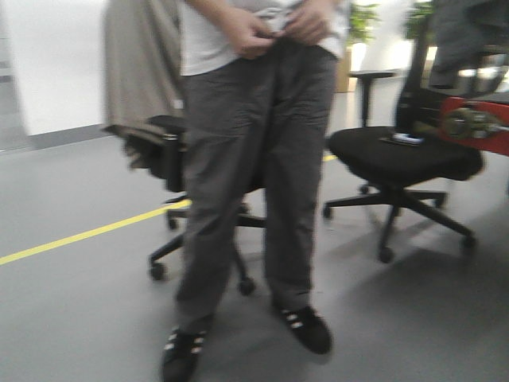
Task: Fetch blue bin and place on conveyor start
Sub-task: 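Hold the bin with both grippers while driving to the red conveyor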
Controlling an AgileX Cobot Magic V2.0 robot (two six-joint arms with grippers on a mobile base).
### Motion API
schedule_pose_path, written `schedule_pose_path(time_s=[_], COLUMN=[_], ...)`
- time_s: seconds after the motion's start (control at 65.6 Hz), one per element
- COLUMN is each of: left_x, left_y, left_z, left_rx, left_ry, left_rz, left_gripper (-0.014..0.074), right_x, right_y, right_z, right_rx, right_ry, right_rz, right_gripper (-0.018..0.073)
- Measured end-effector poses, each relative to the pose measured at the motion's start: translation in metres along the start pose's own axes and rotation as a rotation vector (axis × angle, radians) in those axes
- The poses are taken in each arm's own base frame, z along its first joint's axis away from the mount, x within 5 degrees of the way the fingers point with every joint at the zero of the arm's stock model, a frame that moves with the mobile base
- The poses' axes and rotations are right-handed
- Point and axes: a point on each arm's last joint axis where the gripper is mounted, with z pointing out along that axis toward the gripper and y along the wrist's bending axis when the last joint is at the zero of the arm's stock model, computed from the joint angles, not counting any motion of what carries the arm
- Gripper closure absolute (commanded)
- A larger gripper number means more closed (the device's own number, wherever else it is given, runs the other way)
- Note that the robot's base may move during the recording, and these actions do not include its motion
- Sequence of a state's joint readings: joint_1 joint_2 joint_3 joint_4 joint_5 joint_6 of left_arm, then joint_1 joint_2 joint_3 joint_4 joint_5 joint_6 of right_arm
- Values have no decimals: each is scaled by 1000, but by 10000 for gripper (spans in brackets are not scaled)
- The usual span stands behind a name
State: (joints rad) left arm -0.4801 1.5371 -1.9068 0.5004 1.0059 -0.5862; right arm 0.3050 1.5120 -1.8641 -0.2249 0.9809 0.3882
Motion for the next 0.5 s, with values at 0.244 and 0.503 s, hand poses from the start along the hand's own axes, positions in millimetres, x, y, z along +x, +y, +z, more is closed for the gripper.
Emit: schedule_pose_path(time_s=[0.244, 0.503], left_x=[0, 0], left_y=[0, 0], left_z=[0, 0], left_rx=[1, 1], left_ry=[-2, -2], left_rz=[0, 0], left_gripper=[707, 707], right_x=[0, 0], right_y=[0, 0], right_z=[0, 0], right_rx=[0, 1], right_ry=[0, 2], right_rz=[0, 0], right_gripper=[717, 717])
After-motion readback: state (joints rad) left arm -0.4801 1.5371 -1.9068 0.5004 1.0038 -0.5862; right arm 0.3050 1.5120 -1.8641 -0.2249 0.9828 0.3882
